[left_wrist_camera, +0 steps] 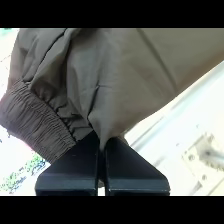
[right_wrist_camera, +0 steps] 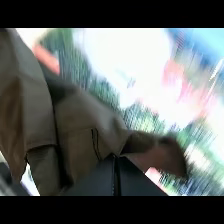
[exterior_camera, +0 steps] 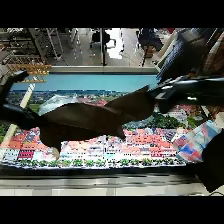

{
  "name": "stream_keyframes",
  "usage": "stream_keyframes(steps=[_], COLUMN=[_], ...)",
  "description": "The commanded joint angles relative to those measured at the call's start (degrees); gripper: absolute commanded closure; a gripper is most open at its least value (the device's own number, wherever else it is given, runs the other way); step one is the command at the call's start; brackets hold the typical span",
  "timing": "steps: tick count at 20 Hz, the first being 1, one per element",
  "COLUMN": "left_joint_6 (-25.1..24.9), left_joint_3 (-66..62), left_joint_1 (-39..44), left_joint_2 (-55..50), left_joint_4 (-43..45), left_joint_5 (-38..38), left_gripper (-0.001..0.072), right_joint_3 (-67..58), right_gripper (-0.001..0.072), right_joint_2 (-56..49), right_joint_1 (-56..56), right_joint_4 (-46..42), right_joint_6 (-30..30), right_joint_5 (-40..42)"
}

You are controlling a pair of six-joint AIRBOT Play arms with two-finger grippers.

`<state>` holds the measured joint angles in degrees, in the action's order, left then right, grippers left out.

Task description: Fold the clothes and pants, and hang the long-sleeved shirts on hangers.

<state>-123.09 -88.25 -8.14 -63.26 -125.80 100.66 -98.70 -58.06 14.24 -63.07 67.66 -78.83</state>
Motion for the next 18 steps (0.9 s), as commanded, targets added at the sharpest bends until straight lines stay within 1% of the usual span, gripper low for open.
stream_keyframes(steps=[1,3,5,6,7,8,9,10,13,15,16,17,18], left_joint_6=[-2.1,-2.1,-4.1,-6.2,-8.9,-10.5,-11.3,-11.3,-11.3,-11.3,-10.8,-9.3,-8.0], left_joint_3=[-2.6,-2.6,-2.6,-2.6,-2.5,-2.5,-2.5,-2.5,-2.5,-2.5,-2.5,-2.5,-2.5], left_joint_1=[-0.4,-0.4,-0.3,-0.3,-0.3,-0.3,-0.3,-0.3,-0.3,-0.3,-0.3,-0.2,-0.2], left_joint_2=[5.7,10.0,12.6,12.8,12.0,10.3,7.4,3.7,-12.5,-24.4,-29.5,-34.1,-37.2], left_joint_4=[-2.5,-3.1,-3.3,-3.2,-2.7,-2.3,-2.2,-2.2,-2.2,-2.2,-2.3,-2.2,-2.2], left_joint_5=[4.7,4.6,3.3,0.9,-3.2,-7.1,-10.5,-12.3,-16.5,-22.9,-27.7,-33.2,-37.7], left_gripper=[0.07,0.0701,0.0701,0.0701,0.0702,0.0702,0.0702,0.0702,0.0701,0.0701,0.0702,0.0693,0.0562], right_joint_3=[-0.9,-0.9,-0.9,-0.9,-0.9,-0.9,-0.9,-0.9,-0.9,-0.9,-0.9,-1.5,-2.9], right_gripper=[0.0702,0.0702,0.0702,0.0702,0.0702,0.0702,0.0701,0.0701,0.0701,0.0701,0.07,0.07,0.0636], right_joint_2=[12.8,15.8,15.3,13.6,11.2,7.7,3.7,-1.5,-19.1,-31.4,-37.2,-41.8,-45.9], right_joint_1=[0.4,0.4,0.4,0.4,0.4,0.2,-0.7,-2.2,-6.1,-7.3,-7.7,-8.1,-8.4], right_joint_4=[-0.7,-0.3,-0.7,-1.8,-3.1,-5.2,-6.5,-6.3,-5.7,-3.2,0.0,3.4,6.6], right_joint_6=[1.1,1.1,1.1,1.1,1.1,1.1,1.3,1.3,1.3,1.3,1.3,1.9,3.2], right_joint_5=[7.2,13.7,19.2,20.9,22.2,23.5,24.3,24.8,27.4,33.3,38.1,41.9,43.5])
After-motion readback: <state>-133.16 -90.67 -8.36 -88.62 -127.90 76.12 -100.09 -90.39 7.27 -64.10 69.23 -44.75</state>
